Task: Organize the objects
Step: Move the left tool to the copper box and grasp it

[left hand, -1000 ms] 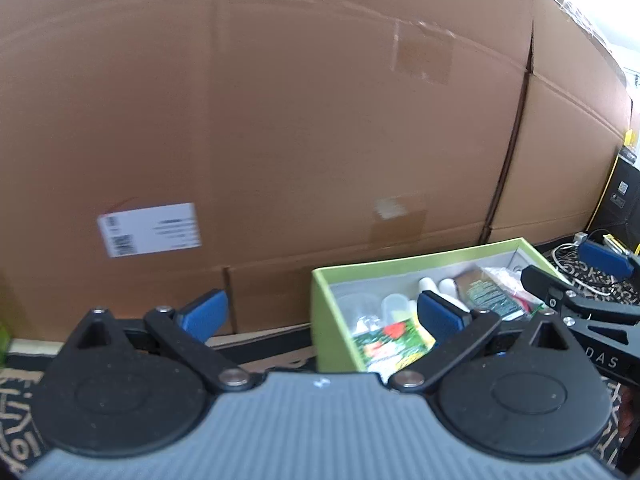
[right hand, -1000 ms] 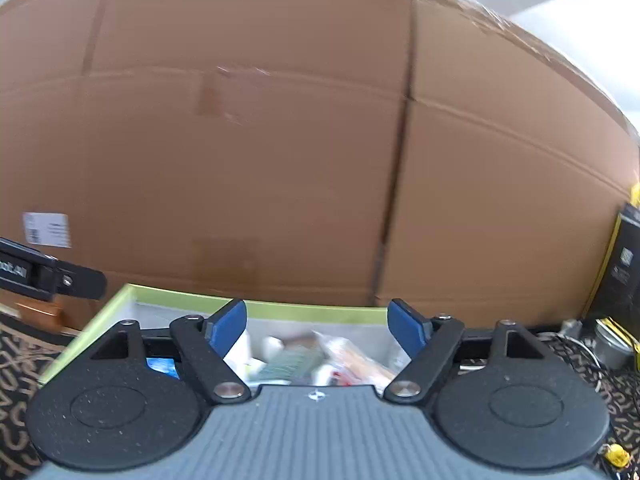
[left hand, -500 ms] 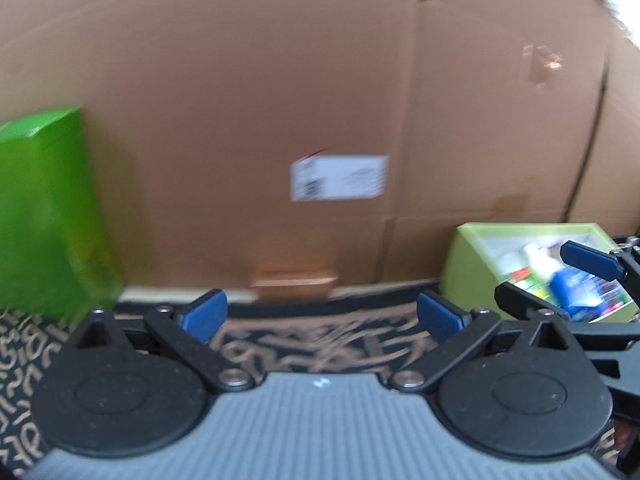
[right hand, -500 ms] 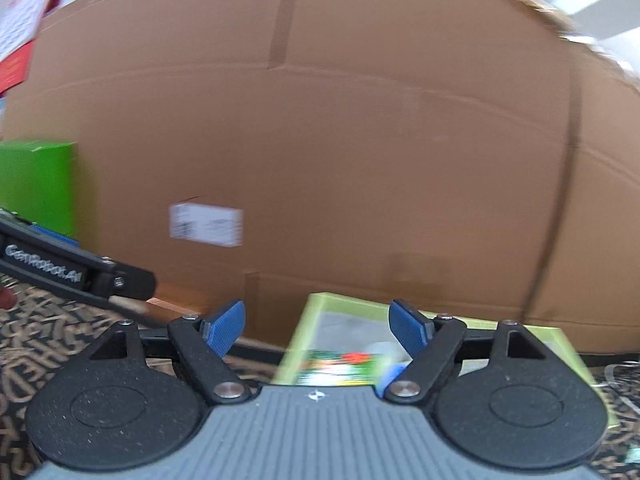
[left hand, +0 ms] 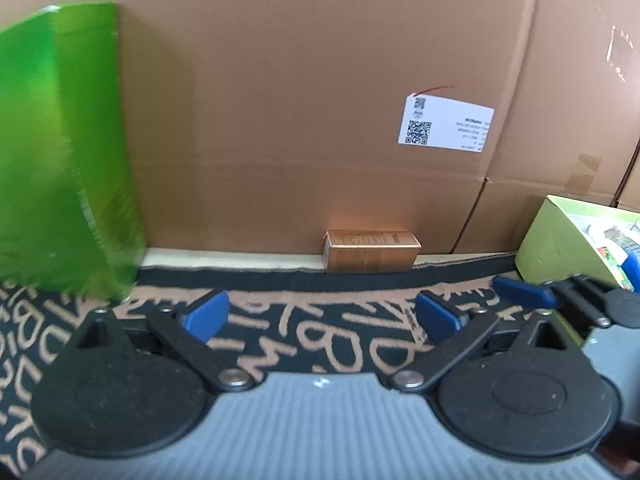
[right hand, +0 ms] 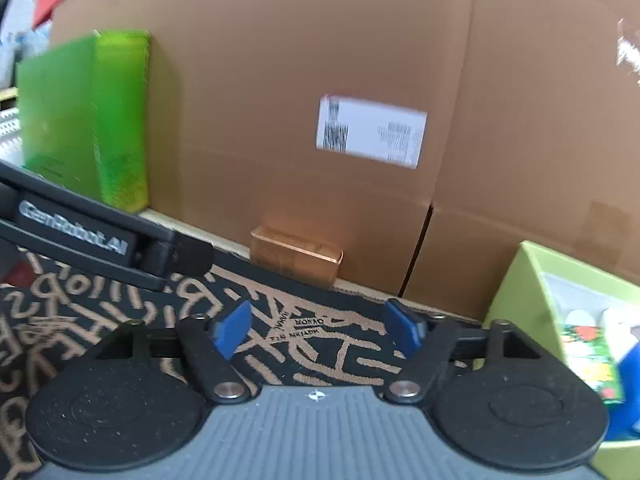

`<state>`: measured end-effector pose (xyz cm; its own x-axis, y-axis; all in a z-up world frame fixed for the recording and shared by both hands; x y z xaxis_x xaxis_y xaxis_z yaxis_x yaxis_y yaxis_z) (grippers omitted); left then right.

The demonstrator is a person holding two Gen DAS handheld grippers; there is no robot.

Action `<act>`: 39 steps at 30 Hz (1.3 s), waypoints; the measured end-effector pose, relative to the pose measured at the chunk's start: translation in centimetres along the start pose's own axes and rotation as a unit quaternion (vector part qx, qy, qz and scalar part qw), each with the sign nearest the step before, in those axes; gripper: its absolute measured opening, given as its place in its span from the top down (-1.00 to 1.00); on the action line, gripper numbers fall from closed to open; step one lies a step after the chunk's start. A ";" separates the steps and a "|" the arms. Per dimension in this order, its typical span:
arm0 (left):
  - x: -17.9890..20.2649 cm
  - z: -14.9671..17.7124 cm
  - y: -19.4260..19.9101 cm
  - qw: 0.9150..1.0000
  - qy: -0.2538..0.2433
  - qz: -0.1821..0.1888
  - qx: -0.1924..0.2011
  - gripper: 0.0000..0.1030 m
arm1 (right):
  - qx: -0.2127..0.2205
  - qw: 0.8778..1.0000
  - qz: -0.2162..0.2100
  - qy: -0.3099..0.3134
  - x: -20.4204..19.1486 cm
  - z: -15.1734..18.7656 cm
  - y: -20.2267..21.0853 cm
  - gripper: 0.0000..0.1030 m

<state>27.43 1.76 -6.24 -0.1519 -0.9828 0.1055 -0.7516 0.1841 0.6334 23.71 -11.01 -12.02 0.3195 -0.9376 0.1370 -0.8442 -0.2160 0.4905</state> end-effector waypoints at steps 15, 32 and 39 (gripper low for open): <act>1.0 -2.8 -8.7 0.997 0.009 0.068 -0.046 -0.19 | -0.035 0.999 -0.024 -0.005 1.0 -1.5 -7.7 -0.10; 6.9 9.6 7.7 0.983 -0.052 0.168 -0.050 -0.49 | -0.038 0.994 -0.094 0.035 -2.7 6.0 7.2 -0.03; 5.6 10.5 9.8 0.989 -0.004 0.138 -0.054 -0.71 | -0.021 0.994 -0.091 0.064 -3.5 9.7 13.4 -0.13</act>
<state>12.52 -1.76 -7.51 -0.3475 -0.8949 0.2801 -0.6084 0.4425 0.6588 7.14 -13.21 -14.27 0.5189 -0.8416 0.1500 -0.7497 -0.3637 0.5528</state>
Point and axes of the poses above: each gripper's, at about its wrist camera, not at the fingertips, and y roughly against the way its jaws point, x to its right, z to its underside, the point moved 7 cm from there along -y, roughly the way its jaws point, and after that the axes turned 1 degree about -x, right-handed, at the moved point
